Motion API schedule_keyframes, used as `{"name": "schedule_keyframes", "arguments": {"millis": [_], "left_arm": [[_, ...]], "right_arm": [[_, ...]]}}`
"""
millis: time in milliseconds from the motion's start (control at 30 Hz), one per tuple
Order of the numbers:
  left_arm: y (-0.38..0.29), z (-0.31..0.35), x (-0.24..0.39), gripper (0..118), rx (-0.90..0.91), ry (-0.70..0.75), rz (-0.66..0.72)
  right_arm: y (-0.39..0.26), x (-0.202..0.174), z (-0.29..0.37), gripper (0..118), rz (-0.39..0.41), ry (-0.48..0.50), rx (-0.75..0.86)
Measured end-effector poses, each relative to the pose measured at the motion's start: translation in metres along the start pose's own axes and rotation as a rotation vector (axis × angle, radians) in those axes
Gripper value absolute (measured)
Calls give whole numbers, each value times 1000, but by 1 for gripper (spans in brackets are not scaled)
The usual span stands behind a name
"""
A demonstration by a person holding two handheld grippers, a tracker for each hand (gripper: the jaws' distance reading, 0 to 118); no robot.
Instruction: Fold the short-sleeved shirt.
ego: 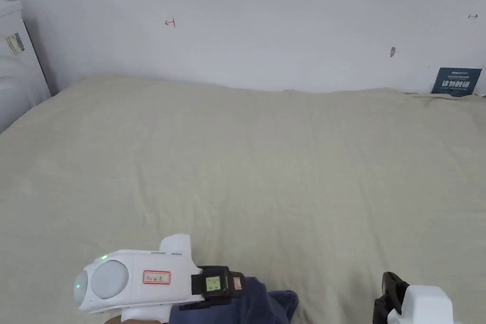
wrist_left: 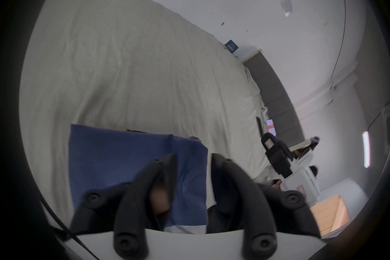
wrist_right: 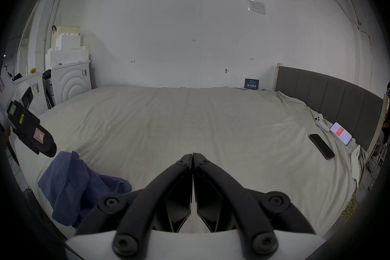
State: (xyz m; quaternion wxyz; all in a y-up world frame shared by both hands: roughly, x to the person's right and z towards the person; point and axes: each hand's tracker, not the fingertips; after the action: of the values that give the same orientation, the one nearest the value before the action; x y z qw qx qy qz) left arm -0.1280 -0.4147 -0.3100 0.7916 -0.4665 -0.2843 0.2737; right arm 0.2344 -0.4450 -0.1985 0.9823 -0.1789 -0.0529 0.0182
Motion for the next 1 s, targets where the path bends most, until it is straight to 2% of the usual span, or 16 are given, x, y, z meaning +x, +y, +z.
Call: {"name": "schedule_keyframes", "arguments": {"millis": [67, 100, 200, 367, 533, 700, 833, 900, 1000], "left_arm": [[-4, -15, -13, 21, -35, -63, 55], [-7, -25, -17, 19, -72, -89, 69], [-21, -59, -24, 16, -154, -125, 72], [-30, -95, -28, 15, -161, -110, 97], [-25, -110, -26, 13, -127, -49, 94], [-25, -120, -24, 5, -123, 18, 61], [-21, -108, -19, 0, -125, 7, 58], [-17, -86, -9, 0, -72, -31, 1], [-11, -44, 3, 0, 55, -8, -89]], "right_arm": [[0, 0, 0, 1, 1, 0, 2], [1, 0, 1, 1, 0, 1, 1], [2, 2, 2, 1, -2, -4, 0], [2, 8, 5, 1, 5, -17, -1], [1, 12, 6, 1, 6, -28, -9], [0, 11, 5, 1, 10, -25, -18], [0, 9, 4, 1, -1, -18, -23], [2, 6, 5, 1, -4, -15, -14], [8, 1, 6, 1, 0, -6, 1]]}}
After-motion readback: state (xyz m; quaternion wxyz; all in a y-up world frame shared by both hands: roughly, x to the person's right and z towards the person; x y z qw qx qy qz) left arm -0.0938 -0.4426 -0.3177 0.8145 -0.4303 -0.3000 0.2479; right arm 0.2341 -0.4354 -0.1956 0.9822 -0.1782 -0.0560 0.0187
